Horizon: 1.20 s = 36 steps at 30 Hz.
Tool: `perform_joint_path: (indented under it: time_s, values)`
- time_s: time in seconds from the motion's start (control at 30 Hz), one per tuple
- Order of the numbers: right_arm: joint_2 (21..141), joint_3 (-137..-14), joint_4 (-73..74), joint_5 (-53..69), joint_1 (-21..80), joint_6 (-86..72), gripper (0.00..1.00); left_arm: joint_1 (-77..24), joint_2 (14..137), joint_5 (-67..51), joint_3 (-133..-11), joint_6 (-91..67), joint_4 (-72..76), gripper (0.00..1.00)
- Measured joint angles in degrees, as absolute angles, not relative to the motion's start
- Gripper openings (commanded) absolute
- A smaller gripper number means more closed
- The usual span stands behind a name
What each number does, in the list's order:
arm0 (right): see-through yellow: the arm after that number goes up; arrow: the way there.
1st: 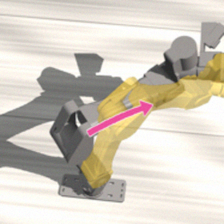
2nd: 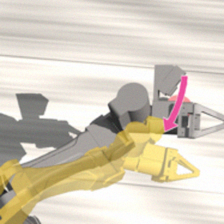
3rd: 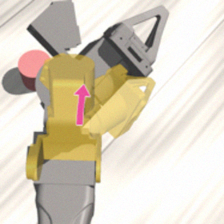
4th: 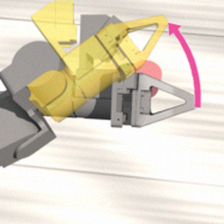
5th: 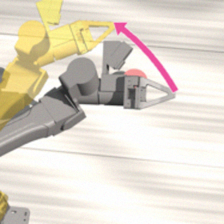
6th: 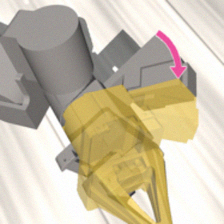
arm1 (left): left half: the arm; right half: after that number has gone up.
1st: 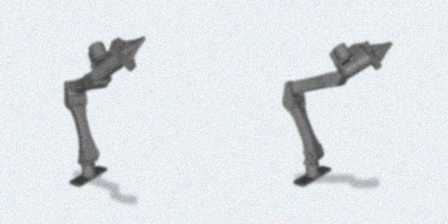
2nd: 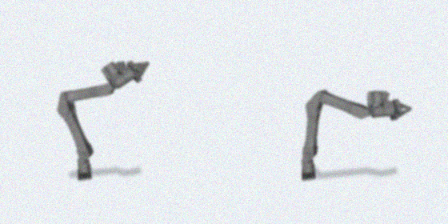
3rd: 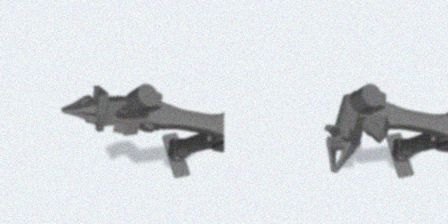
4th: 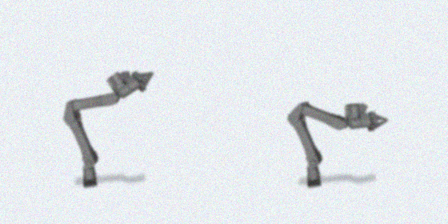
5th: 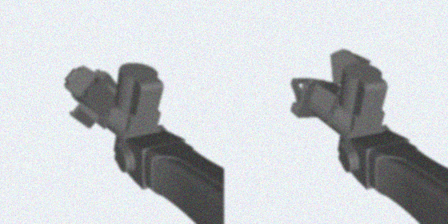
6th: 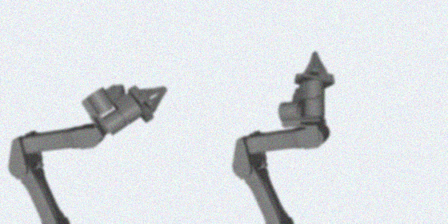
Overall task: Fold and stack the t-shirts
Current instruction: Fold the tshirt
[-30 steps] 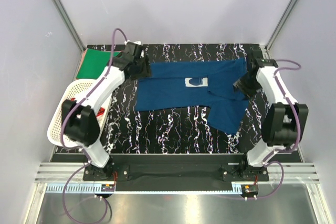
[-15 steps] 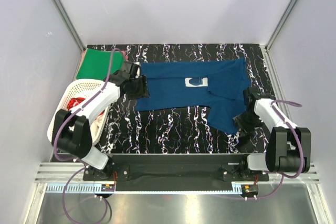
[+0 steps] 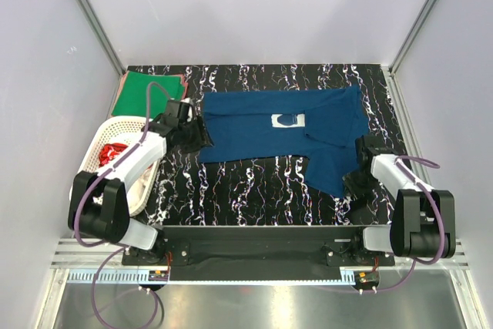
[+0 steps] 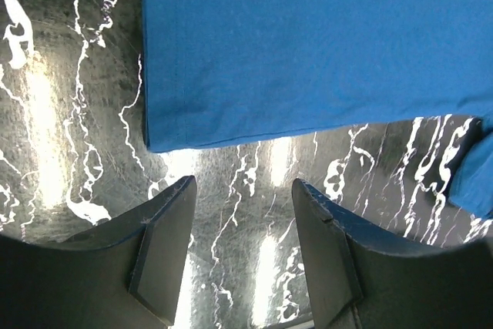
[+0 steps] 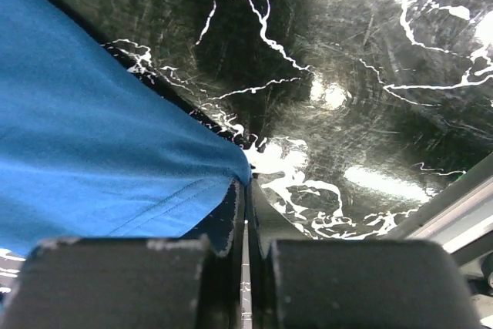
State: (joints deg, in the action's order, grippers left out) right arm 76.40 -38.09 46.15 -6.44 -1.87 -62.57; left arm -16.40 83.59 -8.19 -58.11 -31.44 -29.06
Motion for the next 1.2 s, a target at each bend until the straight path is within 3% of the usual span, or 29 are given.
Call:
perform_joint_path:
  time_s: [0.4, 0.93, 0.97, 1.0, 1.07, 1.1, 1.2]
  values:
    - [66.8, -46.9, 51.8, -10.9, -1.9, -58.0, 0.0, -14.2, 78.3, -1.6, -45.7, -37.9, -22.3, 0.56]
    - [66.7, -49.6, 50.8, -7.2, -1.9, -53.5, 0.0, -16.9, 87.7, 0.1, -43.9, -47.0, -14.6, 0.52]
    - [66.7, -50.1, 50.8, -7.0, -1.9, -53.4, 0.0, -16.9, 88.3, 0.3, -44.3, -47.3, -14.3, 0.49]
    - [66.6, -50.6, 50.8, -6.9, -1.9, -53.3, 0.0, -16.9, 88.6, 0.6, -44.5, -47.6, -14.2, 0.35]
    - [66.6, -51.2, 50.6, -6.8, -1.9, -52.9, 0.0, -16.9, 89.3, 1.5, -44.7, -48.1, -14.0, 0.21]
    - [66.6, -51.4, 50.5, -6.8, -1.9, -52.8, 0.0, -16.9, 89.5, 1.9, -44.8, -48.1, -14.1, 0.08]
    - [66.6, -51.4, 50.4, -6.8, -1.9, -52.6, 0.0, -17.0, 89.8, 2.4, -45.0, -47.9, -14.4, 0.0]
